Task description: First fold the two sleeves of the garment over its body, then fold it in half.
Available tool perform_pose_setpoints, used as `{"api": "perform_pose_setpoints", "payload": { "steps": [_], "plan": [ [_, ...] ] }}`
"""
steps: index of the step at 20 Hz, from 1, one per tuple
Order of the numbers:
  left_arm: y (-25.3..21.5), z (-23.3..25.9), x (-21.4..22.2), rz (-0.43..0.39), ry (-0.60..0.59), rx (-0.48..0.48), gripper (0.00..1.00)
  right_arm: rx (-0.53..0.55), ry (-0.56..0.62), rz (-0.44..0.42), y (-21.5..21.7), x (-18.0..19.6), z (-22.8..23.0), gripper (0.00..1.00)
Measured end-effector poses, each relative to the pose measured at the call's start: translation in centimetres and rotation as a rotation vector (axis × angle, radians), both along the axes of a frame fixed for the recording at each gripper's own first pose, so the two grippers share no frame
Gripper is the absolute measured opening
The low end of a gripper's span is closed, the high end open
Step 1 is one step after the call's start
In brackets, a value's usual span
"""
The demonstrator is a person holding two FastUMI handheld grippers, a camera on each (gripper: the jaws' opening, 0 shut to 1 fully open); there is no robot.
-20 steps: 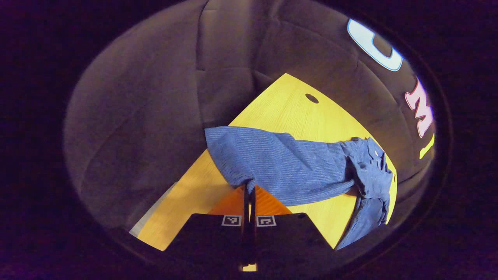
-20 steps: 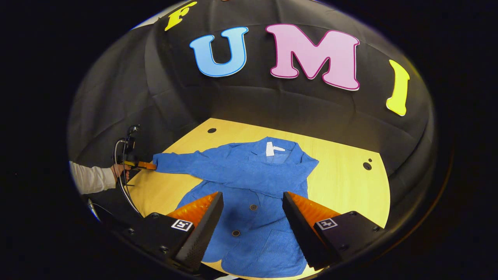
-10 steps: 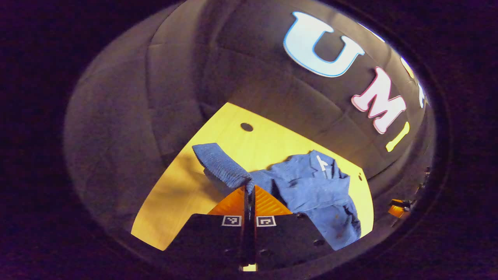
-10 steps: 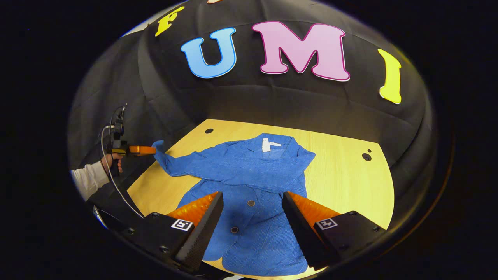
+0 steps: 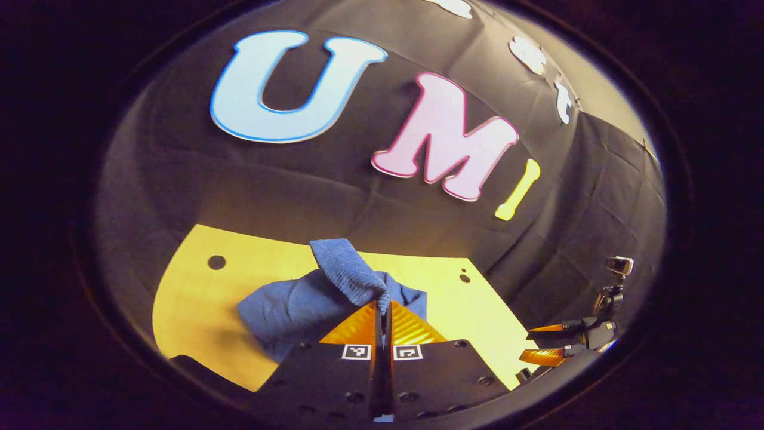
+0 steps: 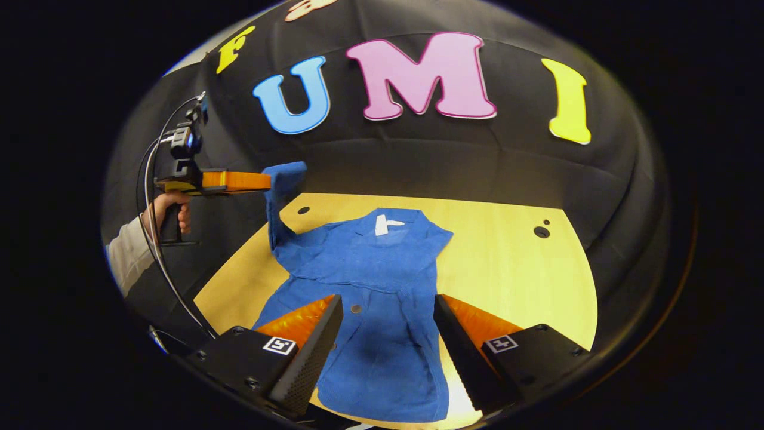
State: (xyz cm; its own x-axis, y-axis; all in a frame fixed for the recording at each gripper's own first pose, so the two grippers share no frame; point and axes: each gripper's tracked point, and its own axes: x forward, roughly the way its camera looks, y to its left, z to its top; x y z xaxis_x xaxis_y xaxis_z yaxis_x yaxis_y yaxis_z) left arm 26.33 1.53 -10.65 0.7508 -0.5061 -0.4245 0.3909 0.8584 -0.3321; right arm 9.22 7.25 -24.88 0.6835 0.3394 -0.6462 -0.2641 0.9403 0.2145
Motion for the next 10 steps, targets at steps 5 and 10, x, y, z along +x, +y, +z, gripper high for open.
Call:
{"api": "perform_pose_setpoints", "payload": {
  "steps": [5,10],
  "plan": [
    [-10.5,-8.7,3.7,-0.178,0.191,0.109,0.00,-0.040,0.054,-0.053,-5.4,-0.9,-2.8,0.98],
    [-11.3,-18.5,4.8,-0.158,0.367,0.297,0.00,-0.061,0.111,-0.056,-7.4,-1.5,-5.9,0.99]
  ]
}}
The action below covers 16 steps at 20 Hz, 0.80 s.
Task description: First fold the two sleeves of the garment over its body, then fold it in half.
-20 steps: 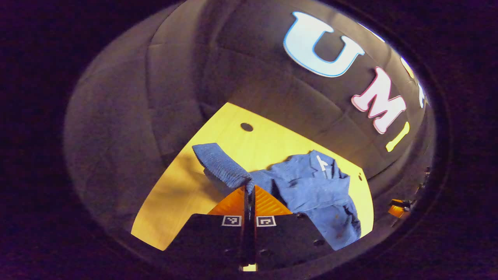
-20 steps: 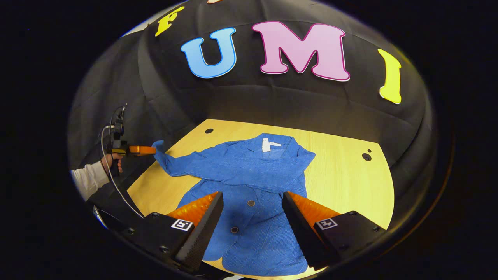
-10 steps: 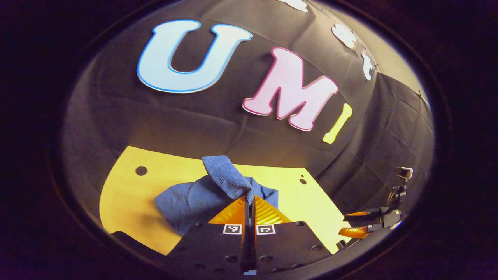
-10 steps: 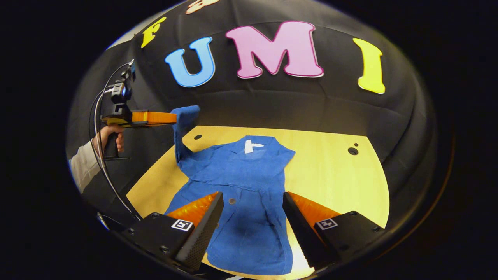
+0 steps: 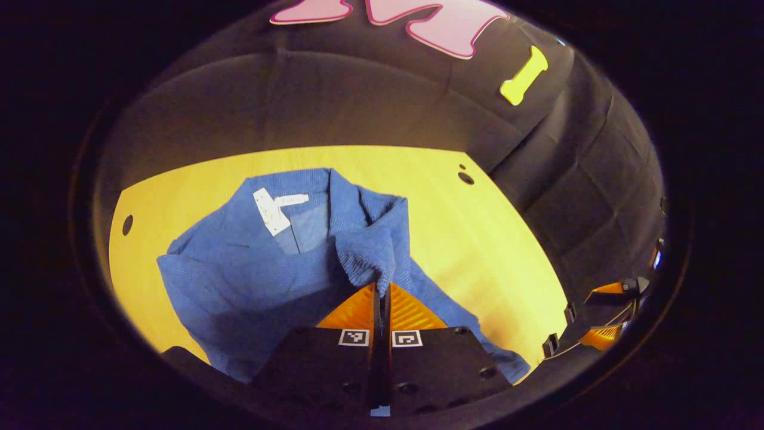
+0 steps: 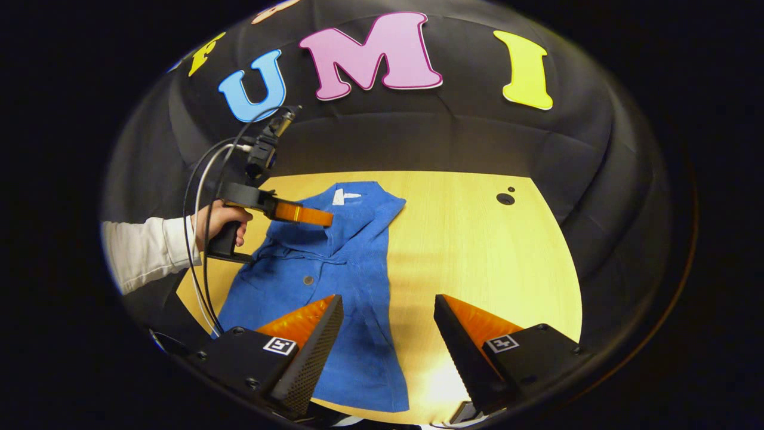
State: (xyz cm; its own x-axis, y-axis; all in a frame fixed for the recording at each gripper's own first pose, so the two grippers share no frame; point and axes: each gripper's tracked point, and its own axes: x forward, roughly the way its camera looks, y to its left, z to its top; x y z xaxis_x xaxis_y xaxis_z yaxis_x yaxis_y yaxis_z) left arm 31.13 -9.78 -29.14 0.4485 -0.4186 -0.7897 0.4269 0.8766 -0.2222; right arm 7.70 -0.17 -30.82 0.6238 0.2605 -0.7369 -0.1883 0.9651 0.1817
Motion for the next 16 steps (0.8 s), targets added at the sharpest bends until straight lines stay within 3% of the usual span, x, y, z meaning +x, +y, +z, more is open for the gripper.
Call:
{"api": "perform_pose_setpoints", "payload": {
  "steps": [3,4,6,7,12,16],
  "plan": [
    [-0.3,-1.6,-0.6,-0.004,0.038,0.063,0.04,0.017,0.051,0.016,0.2,-0.4,-2.0,0.98],
    [-0.2,-1.9,-1.2,-0.015,0.044,0.079,0.16,0.022,0.072,0.026,0.5,-0.7,-2.7,0.98],
    [0.2,-0.6,-1.9,-0.033,-0.018,0.101,0.73,0.028,0.103,0.042,1.0,-1.1,-3.7,0.99],
    [0.8,0.3,-2.2,-0.026,-0.057,0.117,0.87,0.030,0.110,0.049,1.3,-1.3,-3.9,0.99],
    [5.9,4.4,-9.3,0.069,-0.103,0.113,0.88,0.033,0.146,0.078,2.5,-3.0,-5.0,0.99],
    [11.7,2.6,-19.4,0.206,0.010,0.070,0.88,0.011,0.194,0.092,2.7,-5.9,-6.0,0.99]
  ]
}}
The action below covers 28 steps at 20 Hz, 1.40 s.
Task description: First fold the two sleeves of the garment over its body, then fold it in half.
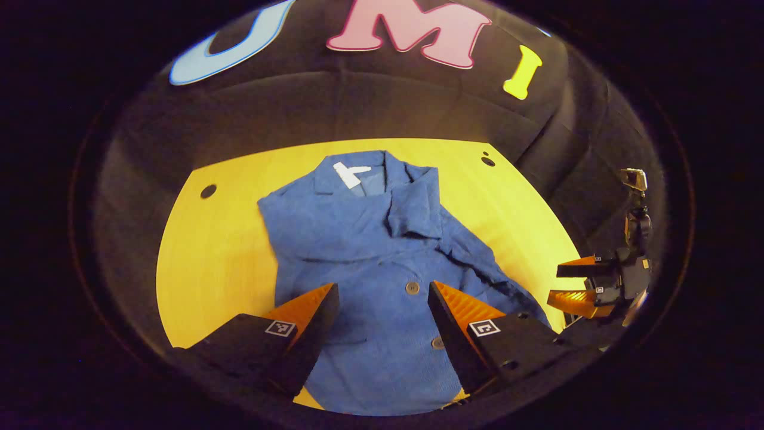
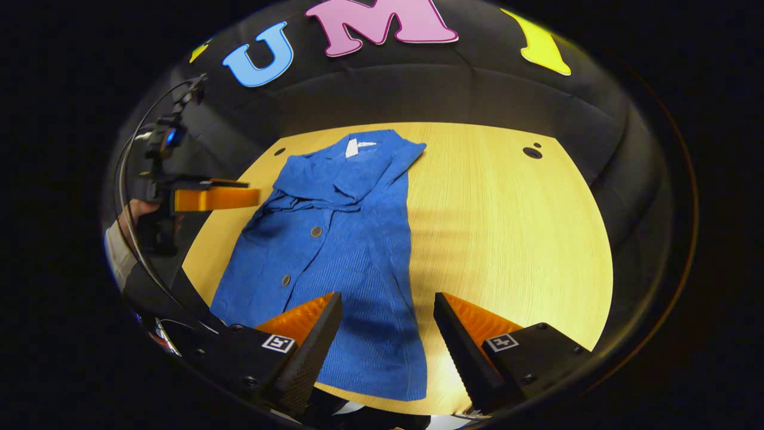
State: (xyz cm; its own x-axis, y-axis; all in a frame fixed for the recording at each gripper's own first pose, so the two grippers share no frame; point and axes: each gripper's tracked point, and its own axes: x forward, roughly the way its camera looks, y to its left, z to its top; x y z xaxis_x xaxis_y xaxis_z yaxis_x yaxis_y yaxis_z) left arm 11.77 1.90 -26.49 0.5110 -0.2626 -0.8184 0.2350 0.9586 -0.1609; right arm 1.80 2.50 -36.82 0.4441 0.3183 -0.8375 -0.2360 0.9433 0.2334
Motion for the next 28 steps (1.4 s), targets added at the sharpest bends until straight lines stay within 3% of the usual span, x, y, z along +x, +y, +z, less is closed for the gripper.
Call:
{"api": "perform_pose_setpoints", "payload": {
  "steps": [3,6,9,21,28],
  "plan": [
    [4.7,-4.4,-6.2,0.110,0.124,0.052,0.86,-0.028,0.039,0.016,0.0,-2.6,-0.8,0.99],
    [6.3,-8.1,-10.5,0.210,0.255,0.026,0.85,-0.072,0.073,0.026,-0.6,-5.0,-1.8,0.99],
    [6.6,-10.4,-13.1,0.238,0.336,0.013,0.82,-0.108,0.121,0.021,-0.9,-7.2,-2.9,0.99],
    [4.4,-13.2,-15.5,0.190,0.440,0.020,0.85,-0.257,0.270,-0.031,-3.2,-10.7,-7.2,0.99],
    [4.3,-13.6,-15.2,0.160,0.473,0.161,0.83,-0.278,0.345,-0.052,-2.9,-11.9,-9.4,0.99]
  ]
}}
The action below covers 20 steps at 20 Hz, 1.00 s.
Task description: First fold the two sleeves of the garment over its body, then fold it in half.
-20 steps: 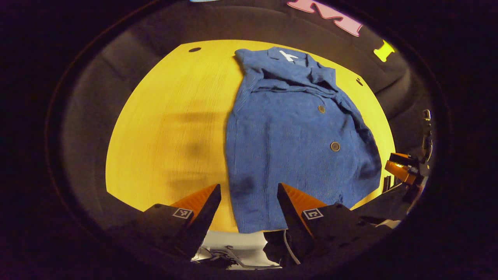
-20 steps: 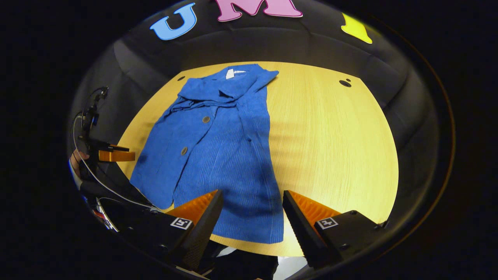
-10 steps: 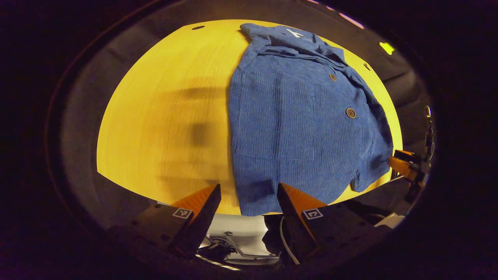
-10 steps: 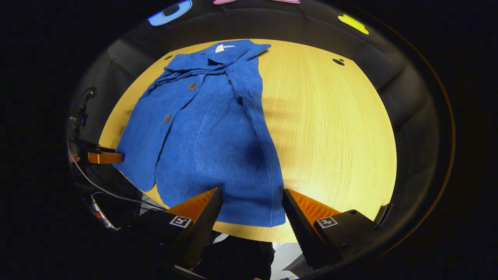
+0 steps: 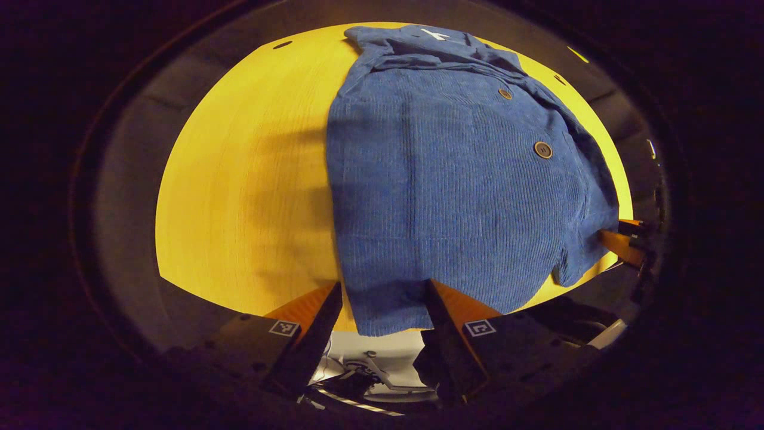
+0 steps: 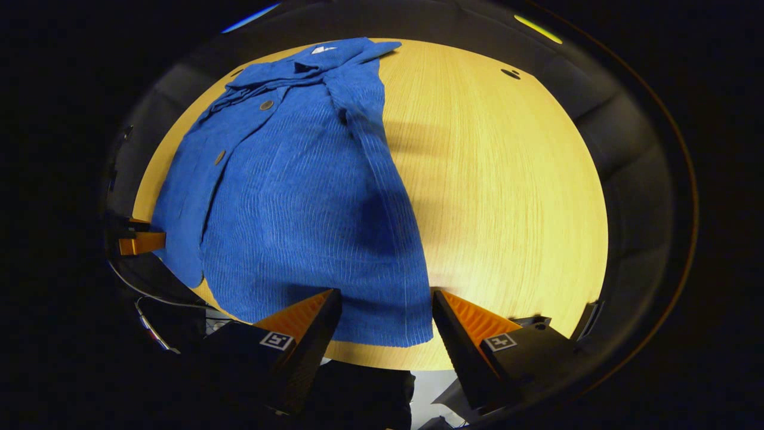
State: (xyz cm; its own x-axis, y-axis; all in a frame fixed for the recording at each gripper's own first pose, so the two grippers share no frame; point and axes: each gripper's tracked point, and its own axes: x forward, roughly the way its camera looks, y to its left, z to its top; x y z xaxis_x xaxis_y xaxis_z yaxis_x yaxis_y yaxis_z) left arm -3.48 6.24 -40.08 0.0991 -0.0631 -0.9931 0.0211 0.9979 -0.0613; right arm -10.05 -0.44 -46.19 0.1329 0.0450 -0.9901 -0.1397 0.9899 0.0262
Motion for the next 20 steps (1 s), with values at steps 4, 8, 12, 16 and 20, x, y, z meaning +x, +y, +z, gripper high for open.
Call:
{"api": "perform_pose_setpoints", "payload": {
  "steps": [4,8,12,16,20],
  "plan": [
    [-0.2,-0.1,-0.2,0.056,0.019,-0.015,0.84,-0.002,0.000,-0.030,-0.1,0.1,0.0,0.94],
    [-1.8,0.3,-0.2,0.069,0.074,-0.118,0.29,0.012,0.037,-0.022,1.0,-0.5,-0.1,0.60],
    [-2.9,0.2,-0.1,0.179,0.082,-0.322,0.00,0.035,0.063,-0.002,1.9,-0.4,0.0,0.05],
    [-2.8,2.0,-0.6,0.123,0.021,-0.334,0.00,0.125,0.080,-0.054,3.4,-0.1,2.1,0.05],
    [-4.2,6.6,0.6,0.058,-0.066,-0.391,0.00,0.227,0.049,-0.108,5.8,1.5,5.7,0.05]
  ]
}}
